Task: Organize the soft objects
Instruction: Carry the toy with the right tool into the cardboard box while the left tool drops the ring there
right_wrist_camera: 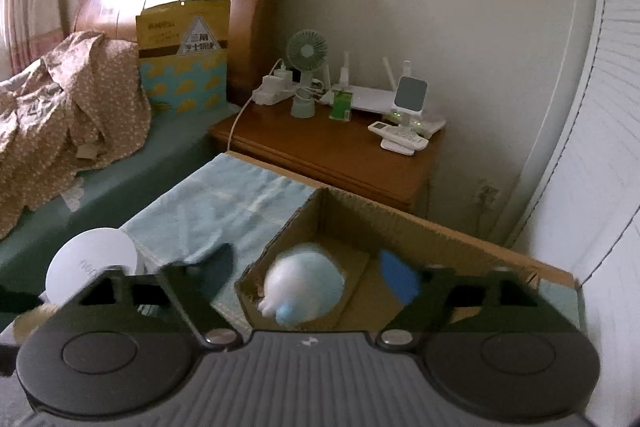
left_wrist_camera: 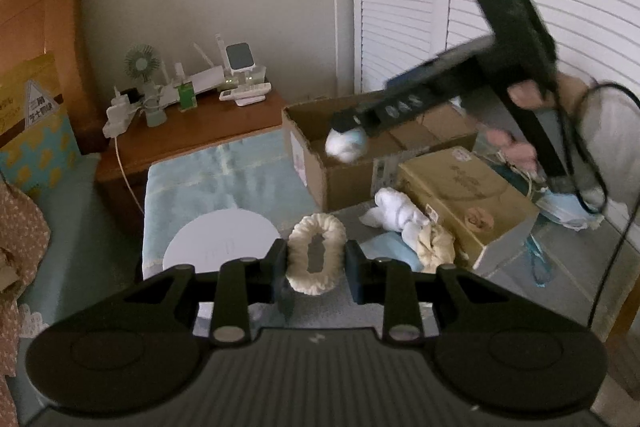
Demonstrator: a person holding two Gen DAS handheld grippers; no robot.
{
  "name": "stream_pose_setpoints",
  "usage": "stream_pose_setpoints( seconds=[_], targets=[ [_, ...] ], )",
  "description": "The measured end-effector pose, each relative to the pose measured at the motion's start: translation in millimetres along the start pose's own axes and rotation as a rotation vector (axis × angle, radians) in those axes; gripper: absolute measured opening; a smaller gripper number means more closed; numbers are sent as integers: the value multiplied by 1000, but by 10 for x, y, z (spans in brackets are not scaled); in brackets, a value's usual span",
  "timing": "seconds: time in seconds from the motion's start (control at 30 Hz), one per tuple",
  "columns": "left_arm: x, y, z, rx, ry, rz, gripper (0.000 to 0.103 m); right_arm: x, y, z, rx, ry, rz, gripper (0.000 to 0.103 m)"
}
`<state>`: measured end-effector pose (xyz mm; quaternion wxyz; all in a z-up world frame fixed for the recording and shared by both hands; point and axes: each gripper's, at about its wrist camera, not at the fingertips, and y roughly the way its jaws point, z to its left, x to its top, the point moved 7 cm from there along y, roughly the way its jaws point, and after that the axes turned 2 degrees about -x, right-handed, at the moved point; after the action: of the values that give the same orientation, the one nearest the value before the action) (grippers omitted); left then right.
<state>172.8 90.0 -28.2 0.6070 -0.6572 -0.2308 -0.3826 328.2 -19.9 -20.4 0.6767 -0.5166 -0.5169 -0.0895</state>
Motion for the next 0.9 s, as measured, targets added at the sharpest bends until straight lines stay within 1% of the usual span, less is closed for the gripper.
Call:
stream_pose_setpoints(
  seconds=[0.03,0.1,0.33,0.47,0.53,0.6,0.7,0.77,0.8,0.83,0.9],
  targets=[
    [18,9,-5,-1,5,-2,29,-33,-39,3,8,12,-5,102],
    [55,35,-17,-5,15,-4,30,-112,-167,6,14,30,-19,103],
    [233,185,-98,-39,49,-8,30,-511,-668,30,-53,84,-24,103],
    [439,323,-158,-57,75,-17,30,-703,-905,24,-114,117,-14,103],
    [572,418,-182,-66,85,-23,30,-785,-1011,25,-111,139,-10,103],
    [720,533,-200,-66,96,-30,30,-841,-1107,17,-123,151,-13,103],
    [930,768,-204,-69,103,-20,30,-905,-1225,1,-147,150,-14,103],
    [1049,933,-184,-51,104,-14,30,-960,-1292,-8,-155,151,-9,103],
    [1083,1006,-171,-39,110,-8,31,-984,-1323,-11,-162,151,-8,103],
    [1118,1077,-156,-20,114,-6,35,-1014,-1353,-14,-173,149,-6,103],
    [1152,1176,-129,1,116,-2,47,-1075,-1419,-31,-191,148,-3,103]
  ],
)
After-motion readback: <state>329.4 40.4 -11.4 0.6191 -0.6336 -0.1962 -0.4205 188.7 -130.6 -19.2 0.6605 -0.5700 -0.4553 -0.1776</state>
